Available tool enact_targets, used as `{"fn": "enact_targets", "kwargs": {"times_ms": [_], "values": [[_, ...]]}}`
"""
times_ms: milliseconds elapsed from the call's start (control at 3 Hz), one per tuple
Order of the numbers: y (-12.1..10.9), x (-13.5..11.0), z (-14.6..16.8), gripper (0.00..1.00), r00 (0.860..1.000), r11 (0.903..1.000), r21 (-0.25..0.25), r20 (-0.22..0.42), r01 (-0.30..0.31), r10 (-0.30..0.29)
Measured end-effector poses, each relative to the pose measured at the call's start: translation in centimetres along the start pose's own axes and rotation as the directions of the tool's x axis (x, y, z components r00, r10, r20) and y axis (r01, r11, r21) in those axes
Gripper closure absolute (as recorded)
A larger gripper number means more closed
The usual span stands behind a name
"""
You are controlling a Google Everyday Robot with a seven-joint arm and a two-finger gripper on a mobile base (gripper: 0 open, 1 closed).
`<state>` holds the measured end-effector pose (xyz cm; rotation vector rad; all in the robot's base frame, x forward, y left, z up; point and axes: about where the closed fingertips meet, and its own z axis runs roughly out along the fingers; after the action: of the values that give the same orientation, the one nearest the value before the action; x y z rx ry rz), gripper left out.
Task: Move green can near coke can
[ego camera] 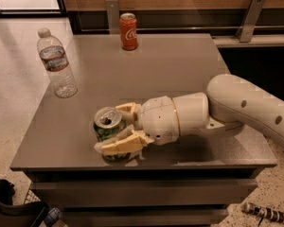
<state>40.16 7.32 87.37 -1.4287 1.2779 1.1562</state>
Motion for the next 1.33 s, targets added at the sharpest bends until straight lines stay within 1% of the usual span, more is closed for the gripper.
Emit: {"fn": "enact_targets", "kwargs": {"times_ms": [333,667,1000,1333], "values": [[0.1,-0.1,0.2,0.97,1.0,1.0,-0.005,-0.002,0.003,-0.003],[0.2,-0.2,0.3,1.0,1.0,1.0,-0.007,-0.002,0.004,-0.004],[-1.8,-1.3,-0.4,1.0,1.0,0.9999,-0.012,-0.007,0.005,-0.005],[-7.7,-2.7,-2.9,1.0,0.999,0.9997,-0.013,-0.046,-0.018,0.018]]}}
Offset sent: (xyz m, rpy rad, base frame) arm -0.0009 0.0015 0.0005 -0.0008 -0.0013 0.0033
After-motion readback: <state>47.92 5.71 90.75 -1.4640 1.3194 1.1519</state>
